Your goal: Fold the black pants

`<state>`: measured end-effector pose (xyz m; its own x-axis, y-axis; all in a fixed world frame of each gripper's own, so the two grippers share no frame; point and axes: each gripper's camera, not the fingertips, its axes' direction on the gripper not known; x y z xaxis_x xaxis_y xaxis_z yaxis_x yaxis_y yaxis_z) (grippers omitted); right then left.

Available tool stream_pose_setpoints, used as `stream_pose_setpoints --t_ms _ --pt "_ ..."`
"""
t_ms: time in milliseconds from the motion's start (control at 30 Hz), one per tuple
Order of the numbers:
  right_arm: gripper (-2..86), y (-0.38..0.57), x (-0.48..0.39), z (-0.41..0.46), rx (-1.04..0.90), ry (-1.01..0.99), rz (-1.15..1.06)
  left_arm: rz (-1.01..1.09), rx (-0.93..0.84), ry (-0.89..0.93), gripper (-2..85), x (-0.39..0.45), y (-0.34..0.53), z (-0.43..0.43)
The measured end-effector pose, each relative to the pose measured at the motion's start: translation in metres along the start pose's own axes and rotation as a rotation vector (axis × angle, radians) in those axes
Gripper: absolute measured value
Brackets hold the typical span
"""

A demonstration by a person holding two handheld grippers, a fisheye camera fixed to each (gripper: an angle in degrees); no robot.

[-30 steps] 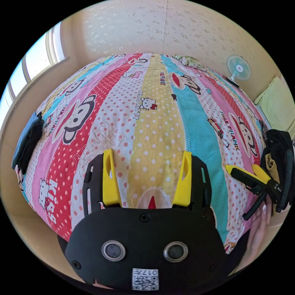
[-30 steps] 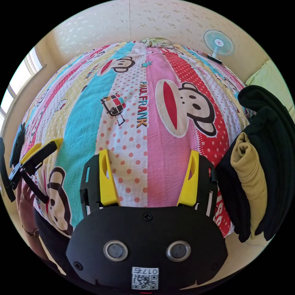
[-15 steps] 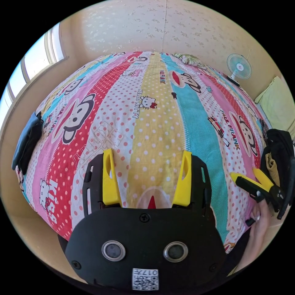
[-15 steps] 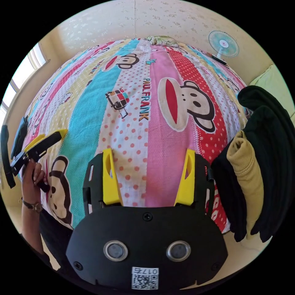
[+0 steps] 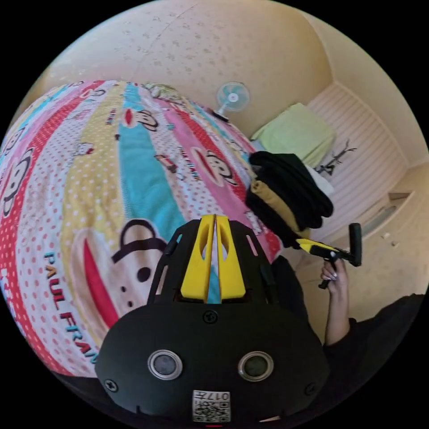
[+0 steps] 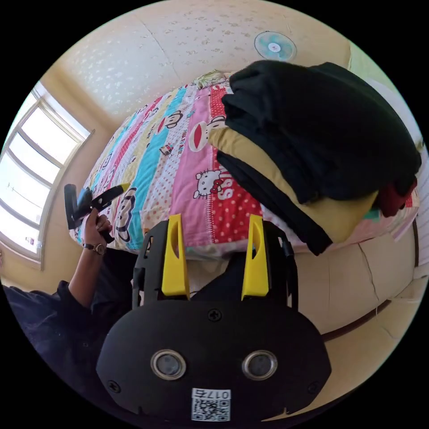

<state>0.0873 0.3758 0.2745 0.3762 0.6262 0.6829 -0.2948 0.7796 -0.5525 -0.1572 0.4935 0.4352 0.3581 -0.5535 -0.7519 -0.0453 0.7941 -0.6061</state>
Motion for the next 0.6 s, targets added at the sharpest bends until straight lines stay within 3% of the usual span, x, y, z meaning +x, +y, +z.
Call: stream_pose_setpoints --t_ms 133,233,333,467,600 --pt "15.9 0.015 0.043 -0.078 0.115 -0.007 0.048 0.225 0.019 0.123 -0.9 0.086 -0.019 0.011" --pt "8.7 0.015 0.069 -0.13 0.191 0.032 0.068 0.357 0.132 0.112 -0.5 0.143 -0.034 0.018" --pt "6.7 0.006 0.085 -0.166 0.216 0.03 0.064 0.449 0.097 0.134 0.7 0.185 -0.053 0.054" --pt "9.0 -0.016 0.1 -0.198 0.258 0.121 0.063 0.398 -0.122 0.264 9.1 0.215 -0.077 0.104" --pt "11.6 -0.044 0.128 -0.206 0.216 0.184 0.095 0.272 -0.187 0.302 18.0 0.208 -0.073 0.125"
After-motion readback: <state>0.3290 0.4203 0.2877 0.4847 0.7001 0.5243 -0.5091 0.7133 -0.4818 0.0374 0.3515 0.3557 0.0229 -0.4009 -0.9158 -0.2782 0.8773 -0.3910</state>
